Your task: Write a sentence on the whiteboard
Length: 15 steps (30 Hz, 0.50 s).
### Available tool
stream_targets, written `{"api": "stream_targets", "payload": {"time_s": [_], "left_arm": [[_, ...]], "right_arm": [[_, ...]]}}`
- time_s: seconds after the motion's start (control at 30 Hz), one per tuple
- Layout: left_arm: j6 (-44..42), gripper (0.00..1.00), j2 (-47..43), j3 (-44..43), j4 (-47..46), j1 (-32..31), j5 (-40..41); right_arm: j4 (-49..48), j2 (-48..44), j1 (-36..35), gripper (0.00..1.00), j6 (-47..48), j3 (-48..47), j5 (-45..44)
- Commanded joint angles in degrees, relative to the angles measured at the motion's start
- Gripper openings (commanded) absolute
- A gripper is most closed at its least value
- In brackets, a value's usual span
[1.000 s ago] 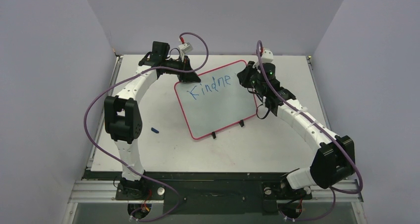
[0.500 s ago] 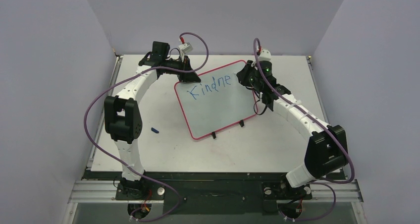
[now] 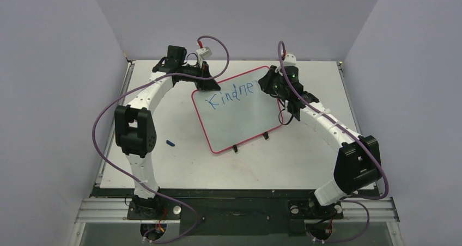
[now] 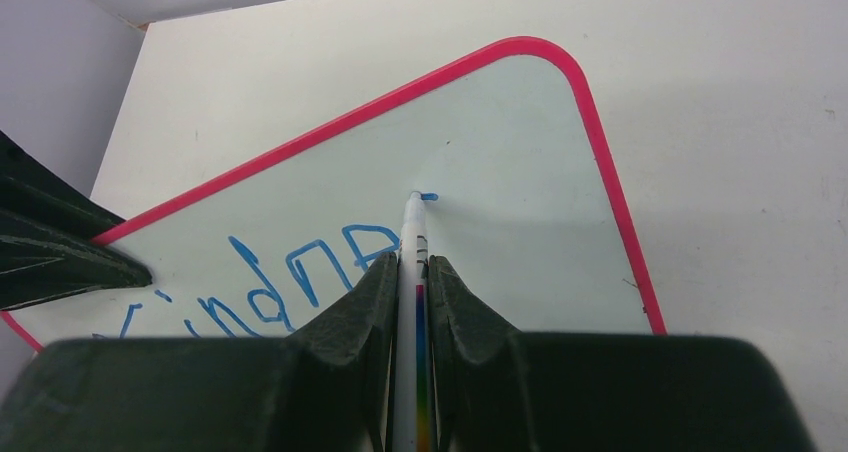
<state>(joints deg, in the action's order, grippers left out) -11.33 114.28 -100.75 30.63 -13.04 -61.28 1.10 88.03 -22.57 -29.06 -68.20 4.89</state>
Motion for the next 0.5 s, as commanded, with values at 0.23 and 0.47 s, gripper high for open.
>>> {"api": "stream_targets", "payload": {"time_s": [0.23,0.47], "left_arm": [[-5.48,0.0,-1.16,-1.2,1.25,-1.72,-1.74],[-5.45,0.0,-1.14,-1.2,1.22,-1.7,-1.65]], "right_arm": [[-2.03,-0.41,-0.88,0.0,0.21,1.65,0.88],[-1.95,-2.16,-0.44,0.0,0.47,4.8,-0.78]]}}
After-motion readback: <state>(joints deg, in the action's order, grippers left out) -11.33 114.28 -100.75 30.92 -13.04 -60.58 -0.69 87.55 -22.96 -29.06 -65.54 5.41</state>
